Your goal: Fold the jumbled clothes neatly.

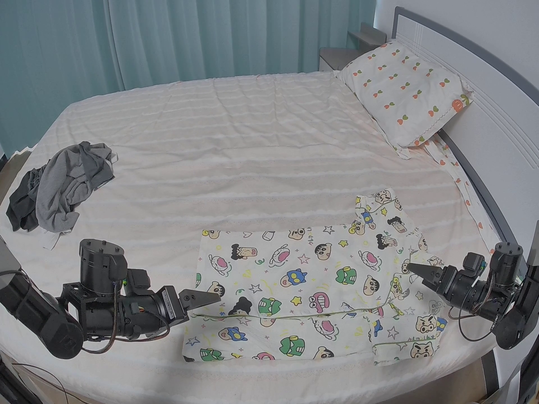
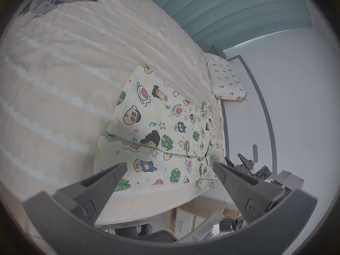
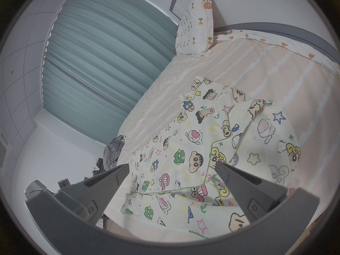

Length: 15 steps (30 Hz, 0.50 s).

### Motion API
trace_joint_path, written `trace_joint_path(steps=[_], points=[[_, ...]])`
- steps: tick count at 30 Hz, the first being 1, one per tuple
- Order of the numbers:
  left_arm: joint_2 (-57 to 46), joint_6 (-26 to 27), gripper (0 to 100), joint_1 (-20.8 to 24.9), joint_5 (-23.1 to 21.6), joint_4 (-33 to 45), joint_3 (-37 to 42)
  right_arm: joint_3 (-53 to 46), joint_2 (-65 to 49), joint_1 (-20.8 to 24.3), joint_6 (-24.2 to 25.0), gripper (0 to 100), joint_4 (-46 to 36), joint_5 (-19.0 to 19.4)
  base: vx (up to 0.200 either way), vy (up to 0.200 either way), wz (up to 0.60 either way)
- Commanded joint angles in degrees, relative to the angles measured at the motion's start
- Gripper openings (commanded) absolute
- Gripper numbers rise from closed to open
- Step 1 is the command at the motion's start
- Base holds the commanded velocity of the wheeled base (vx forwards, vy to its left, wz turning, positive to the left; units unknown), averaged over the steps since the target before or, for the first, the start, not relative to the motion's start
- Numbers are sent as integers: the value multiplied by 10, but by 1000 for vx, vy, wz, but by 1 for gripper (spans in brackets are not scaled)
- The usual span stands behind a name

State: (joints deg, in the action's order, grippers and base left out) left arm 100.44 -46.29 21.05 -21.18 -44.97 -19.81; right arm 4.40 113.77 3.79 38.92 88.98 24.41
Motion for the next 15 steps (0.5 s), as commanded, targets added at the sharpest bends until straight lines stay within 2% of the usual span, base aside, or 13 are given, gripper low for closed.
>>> trace_joint_path(steps=[1,7,15], points=[[2,0,100,2,0,0,-1,0,1,1,0,100,6,0,0,-200,0],[9,1,100,2,1,0,-1,0,1,1,0,100,6,0,0,-200,0],[9,8,100,-11,2,-4,-10,-5,1,2,-1,100,6,1,0,0,0]])
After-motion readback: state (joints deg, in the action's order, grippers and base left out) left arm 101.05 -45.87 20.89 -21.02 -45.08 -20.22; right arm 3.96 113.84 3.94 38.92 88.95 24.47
